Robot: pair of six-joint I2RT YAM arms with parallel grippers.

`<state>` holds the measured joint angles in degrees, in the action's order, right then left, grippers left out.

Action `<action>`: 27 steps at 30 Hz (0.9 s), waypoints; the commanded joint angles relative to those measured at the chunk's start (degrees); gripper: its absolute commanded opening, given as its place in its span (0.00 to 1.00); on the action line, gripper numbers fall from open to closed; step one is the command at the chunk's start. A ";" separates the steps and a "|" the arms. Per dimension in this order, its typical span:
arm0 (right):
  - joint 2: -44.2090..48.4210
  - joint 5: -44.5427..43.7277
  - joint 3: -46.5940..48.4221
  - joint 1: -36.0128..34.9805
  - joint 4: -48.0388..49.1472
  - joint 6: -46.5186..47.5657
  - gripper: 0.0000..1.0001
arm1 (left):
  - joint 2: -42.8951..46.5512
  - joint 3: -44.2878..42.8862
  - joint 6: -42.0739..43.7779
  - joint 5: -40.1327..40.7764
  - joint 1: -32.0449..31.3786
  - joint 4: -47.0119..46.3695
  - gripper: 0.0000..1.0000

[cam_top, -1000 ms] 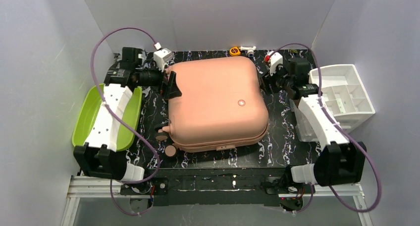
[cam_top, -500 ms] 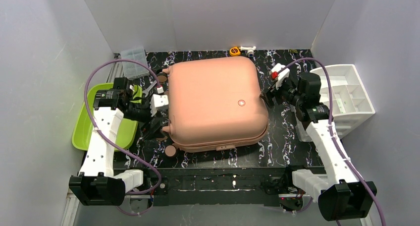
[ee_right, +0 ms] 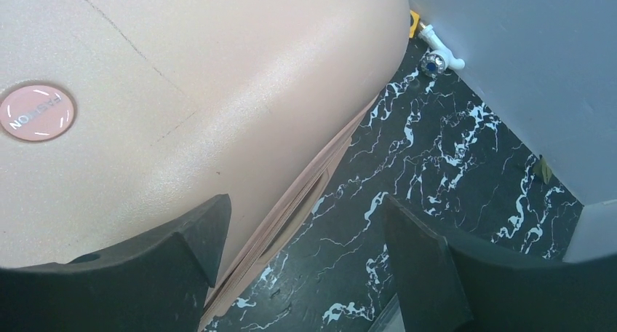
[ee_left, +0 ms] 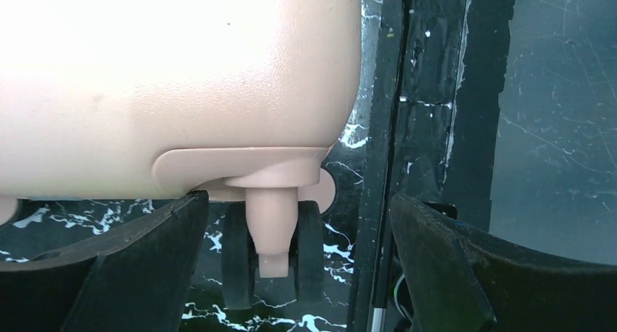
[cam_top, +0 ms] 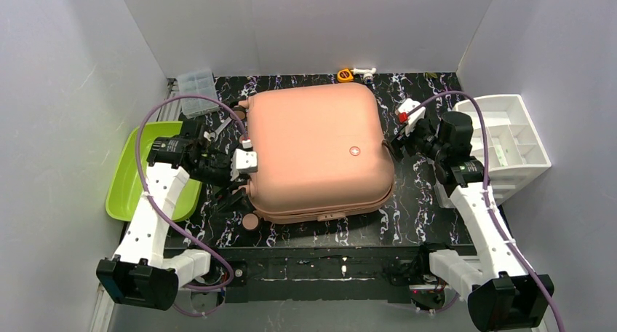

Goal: Open, take out, and arrange the luggage
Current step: Open the luggage at the center of the board.

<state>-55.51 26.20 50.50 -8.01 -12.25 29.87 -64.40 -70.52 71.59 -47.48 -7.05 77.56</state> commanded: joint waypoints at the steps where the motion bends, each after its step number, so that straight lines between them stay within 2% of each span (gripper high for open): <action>1: 1.17 2.45 3.06 -0.34 -2.70 0.98 0.85 | 1.28 2.03 -6.12 3.57 -4.00 -7.11 0.92; 5: 0.90 2.94 6.79 -0.34 -5.58 1.38 0.85 | 0.93 1.78 -7.14 5.19 -4.96 -7.38 0.81; 8: 0.84 3.43 10.27 -0.34 -7.70 1.95 0.85 | 0.32 1.62 -7.66 6.09 -5.46 -7.50 0.66; 12: 0.41 5.71 16.99 -0.34 -12.94 3.70 0.85 | -0.94 1.41 -8.59 6.96 -6.26 -7.47 0.35; 16: -0.31 12.88 23.82 -0.35 -22.22 10.00 0.86 | -1.97 -2.15 -11.03 6.05 -6.48 -7.95 0.00; 23: -0.65 30.86 33.05 -0.43 -48.05 34.79 0.95 | -5.54 -15.74 -21.25 5.25 -6.49 -13.40 0.00; 27: -0.93 36.20 32.99 -0.43 -50.48 36.97 0.98 | -8.08 -23.23 -28.92 6.22 -6.49 -19.19 0.00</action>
<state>-55.92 52.56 82.15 -8.32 -52.95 58.24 -71.31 -85.43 51.27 -38.59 -13.72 72.38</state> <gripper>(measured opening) 0.967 0.238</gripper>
